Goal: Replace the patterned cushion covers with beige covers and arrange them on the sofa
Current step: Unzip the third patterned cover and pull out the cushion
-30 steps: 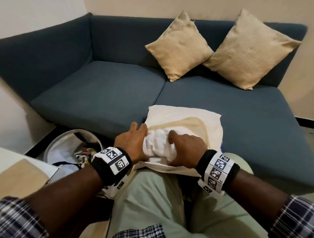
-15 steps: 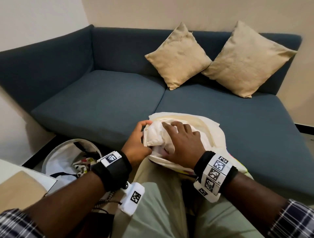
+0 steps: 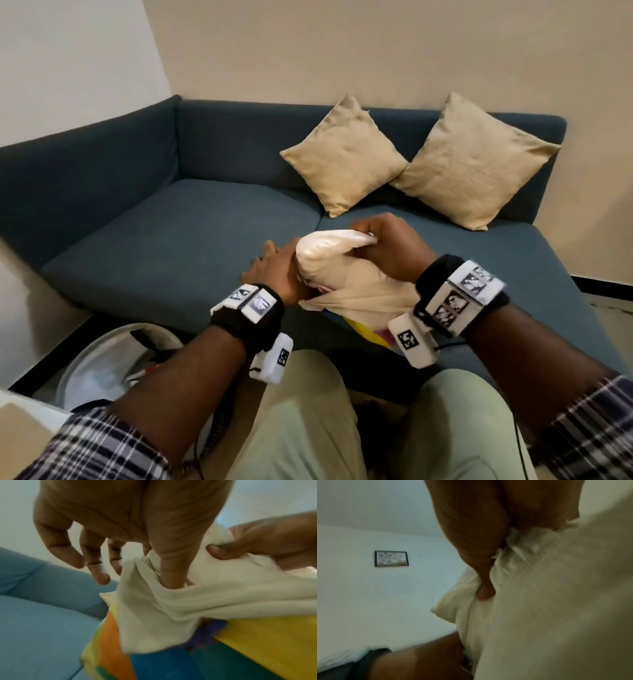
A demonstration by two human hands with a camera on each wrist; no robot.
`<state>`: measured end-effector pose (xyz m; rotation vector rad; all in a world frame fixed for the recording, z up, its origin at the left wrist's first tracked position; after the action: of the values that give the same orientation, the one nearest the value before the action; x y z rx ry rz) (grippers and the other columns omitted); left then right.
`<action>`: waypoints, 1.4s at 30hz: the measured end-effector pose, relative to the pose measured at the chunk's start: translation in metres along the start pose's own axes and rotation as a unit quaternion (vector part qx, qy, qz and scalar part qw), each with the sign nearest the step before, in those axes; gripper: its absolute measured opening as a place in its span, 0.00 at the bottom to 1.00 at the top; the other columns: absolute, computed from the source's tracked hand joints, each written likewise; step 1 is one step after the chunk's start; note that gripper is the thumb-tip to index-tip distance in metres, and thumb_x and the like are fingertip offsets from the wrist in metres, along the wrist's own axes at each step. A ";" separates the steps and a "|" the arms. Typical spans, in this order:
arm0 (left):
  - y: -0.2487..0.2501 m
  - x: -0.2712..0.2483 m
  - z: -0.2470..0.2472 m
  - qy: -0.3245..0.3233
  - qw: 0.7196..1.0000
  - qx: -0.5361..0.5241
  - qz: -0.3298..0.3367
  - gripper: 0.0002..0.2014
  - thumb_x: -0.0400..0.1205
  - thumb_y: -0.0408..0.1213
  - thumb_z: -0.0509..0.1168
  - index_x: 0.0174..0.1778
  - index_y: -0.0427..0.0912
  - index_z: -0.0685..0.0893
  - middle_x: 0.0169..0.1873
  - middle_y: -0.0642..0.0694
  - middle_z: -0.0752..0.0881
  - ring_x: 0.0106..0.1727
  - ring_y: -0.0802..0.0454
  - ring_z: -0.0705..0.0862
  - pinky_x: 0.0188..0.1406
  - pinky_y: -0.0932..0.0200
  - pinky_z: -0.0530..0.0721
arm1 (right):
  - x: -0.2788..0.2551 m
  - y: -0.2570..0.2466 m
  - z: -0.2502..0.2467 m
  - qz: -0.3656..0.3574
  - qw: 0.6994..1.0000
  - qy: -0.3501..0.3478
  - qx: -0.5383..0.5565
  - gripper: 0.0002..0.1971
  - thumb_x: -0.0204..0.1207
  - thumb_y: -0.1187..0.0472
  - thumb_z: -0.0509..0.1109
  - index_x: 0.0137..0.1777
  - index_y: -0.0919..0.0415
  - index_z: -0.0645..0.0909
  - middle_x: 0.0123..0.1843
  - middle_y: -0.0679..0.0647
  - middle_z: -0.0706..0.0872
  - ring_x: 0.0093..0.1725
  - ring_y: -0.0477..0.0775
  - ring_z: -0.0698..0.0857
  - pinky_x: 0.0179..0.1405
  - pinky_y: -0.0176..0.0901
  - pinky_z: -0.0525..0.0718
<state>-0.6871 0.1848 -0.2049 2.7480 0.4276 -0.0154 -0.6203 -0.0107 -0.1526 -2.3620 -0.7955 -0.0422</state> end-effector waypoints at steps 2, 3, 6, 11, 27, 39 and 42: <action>-0.002 0.009 -0.009 -0.029 0.999 0.006 -0.016 0.48 0.57 0.70 0.77 0.73 0.72 0.61 0.70 0.41 0.66 0.70 0.28 0.74 0.68 0.31 0.76 | 0.008 -0.003 -0.010 -0.033 0.999 -0.029 0.026 0.06 0.74 0.54 0.80 0.39 0.42 0.87 0.40 0.44 0.90 0.44 0.49 0.88 0.49 0.59 0.88; 0.001 0.007 -0.014 -0.002 1.000 0.003 0.007 0.47 0.56 0.67 0.79 0.70 0.71 0.62 0.70 0.43 0.65 0.69 0.29 0.74 0.65 0.34 0.78 | 0.010 -0.004 -0.013 -0.041 0.998 -0.041 0.026 0.05 0.74 0.53 0.80 0.39 0.43 0.88 0.40 0.44 0.90 0.44 0.48 0.88 0.50 0.60 0.88; 0.033 -0.018 -0.033 0.172 0.961 -0.043 0.214 0.48 0.58 0.57 0.79 0.74 0.64 0.64 0.70 0.50 0.66 0.68 0.40 0.75 0.62 0.40 0.78 | 0.021 0.000 -0.017 -0.041 0.998 -0.039 0.029 0.04 0.74 0.51 0.80 0.40 0.46 0.88 0.41 0.46 0.90 0.45 0.49 0.89 0.50 0.61 0.89; 0.077 -0.018 -0.038 0.231 0.925 0.106 0.283 0.39 0.63 0.62 0.70 0.73 0.64 0.71 0.66 0.58 0.76 0.68 0.51 0.77 0.69 0.42 0.73 | 0.031 -0.003 -0.021 -0.034 0.999 -0.016 0.037 0.10 0.75 0.54 0.80 0.35 0.44 0.83 0.38 0.44 0.87 0.40 0.44 0.85 0.43 0.47 0.83; 0.120 0.048 -0.006 0.124 0.920 0.177 0.326 0.33 0.81 0.40 0.63 0.83 0.57 0.63 0.77 0.58 0.73 0.80 0.55 0.68 0.86 0.37 0.42 | -0.035 0.075 -0.038 -0.017 0.984 0.091 -0.149 0.27 0.62 0.53 0.86 0.60 0.45 0.81 0.56 0.47 0.80 0.56 0.57 0.82 0.49 0.54 0.79; 0.089 0.092 -0.017 0.047 0.960 0.134 0.242 0.22 0.82 0.45 0.67 0.72 0.63 0.74 0.67 0.54 0.79 0.70 0.45 0.77 0.60 0.40 0.77 | -0.064 0.093 -0.035 -0.078 0.966 0.044 -0.242 0.18 0.63 0.54 0.83 0.46 0.45 0.77 0.32 0.41 0.80 0.27 0.53 0.73 0.26 0.39 0.64; 0.078 0.101 -0.018 0.032 0.973 0.044 0.225 0.16 0.81 0.45 0.70 0.64 0.59 0.79 0.63 0.54 0.82 0.68 0.44 0.80 0.62 0.37 0.79 | -0.078 0.122 -0.030 -0.070 0.962 0.050 -0.258 0.21 0.58 0.53 0.86 0.44 0.43 0.77 0.35 0.40 0.85 0.29 0.52 0.82 0.24 0.41 0.75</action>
<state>-0.5683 0.1507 -0.1679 2.8734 -0.1932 0.1728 -0.6120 -0.1444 -0.2148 -2.7497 -0.9945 -0.4780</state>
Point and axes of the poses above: each hand's wrist, its own x-axis towards the middle knuckle, its own z-axis out of the palm, y = z × x, the point moved 4 cm from there along x, towards the middle knuckle
